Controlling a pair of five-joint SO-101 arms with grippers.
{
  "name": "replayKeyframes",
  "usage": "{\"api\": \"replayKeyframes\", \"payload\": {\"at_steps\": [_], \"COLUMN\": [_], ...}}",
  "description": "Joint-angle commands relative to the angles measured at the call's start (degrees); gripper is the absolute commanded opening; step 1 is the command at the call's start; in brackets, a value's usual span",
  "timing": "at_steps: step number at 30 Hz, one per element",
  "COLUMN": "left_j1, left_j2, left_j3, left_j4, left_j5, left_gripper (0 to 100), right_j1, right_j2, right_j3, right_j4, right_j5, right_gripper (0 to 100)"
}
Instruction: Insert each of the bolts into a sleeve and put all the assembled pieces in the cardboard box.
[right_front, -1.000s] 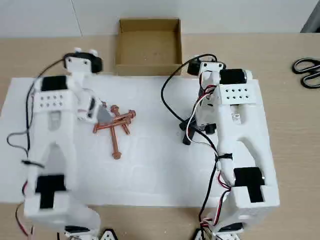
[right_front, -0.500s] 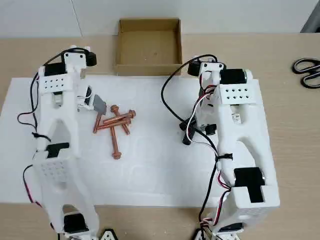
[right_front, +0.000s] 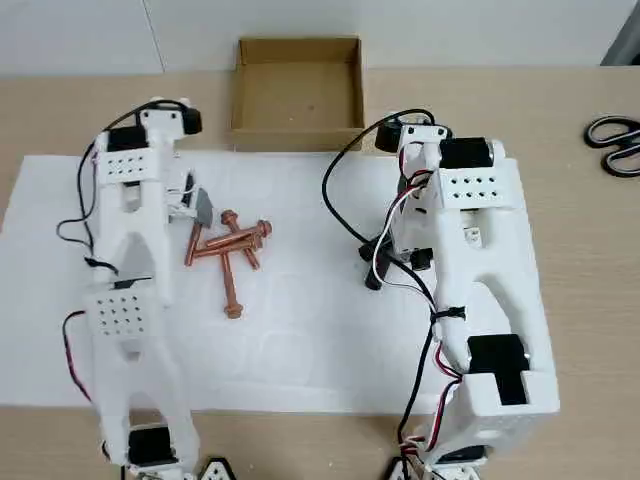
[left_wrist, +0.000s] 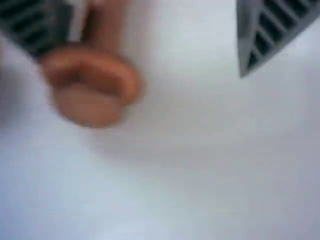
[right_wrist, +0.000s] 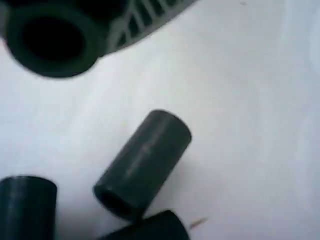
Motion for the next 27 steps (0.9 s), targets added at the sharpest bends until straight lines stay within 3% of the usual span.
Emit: {"api": "replayKeyframes", "payload": {"at_steps": [1, 8, 14, 19, 27], "left_j1": [0.3, 2.0, 2.9, 3.4, 4.4], "left_j2": [0.5, 2.5, 1.0, -5.5, -23.6], "left_j3": [-4.3, -5.1, -5.7, -6.5, -0.7], "left_j4": [1.7, 2.2, 3.8, 5.0, 5.0], "left_j5": [0.5, 0.3, -0.9, -0.9, -2.7], "left_gripper": [9, 1, 1, 1, 1], "right_j1": [0.2, 0.4, 0.5, 0.0, 0.0], "right_j2": [-3.4, -3.7, -3.7, -5.4, -20.0], "right_j3": [-0.8, -0.8, -0.9, -1.1, -0.9], "right_j4": [0.4, 0.6, 0.6, 0.6, 0.4], "right_j5": [0.4, 0.4, 0.4, 0.7, 0.7], "right_gripper": [0.4, 0.4, 0.4, 0.4, 0.4]}}
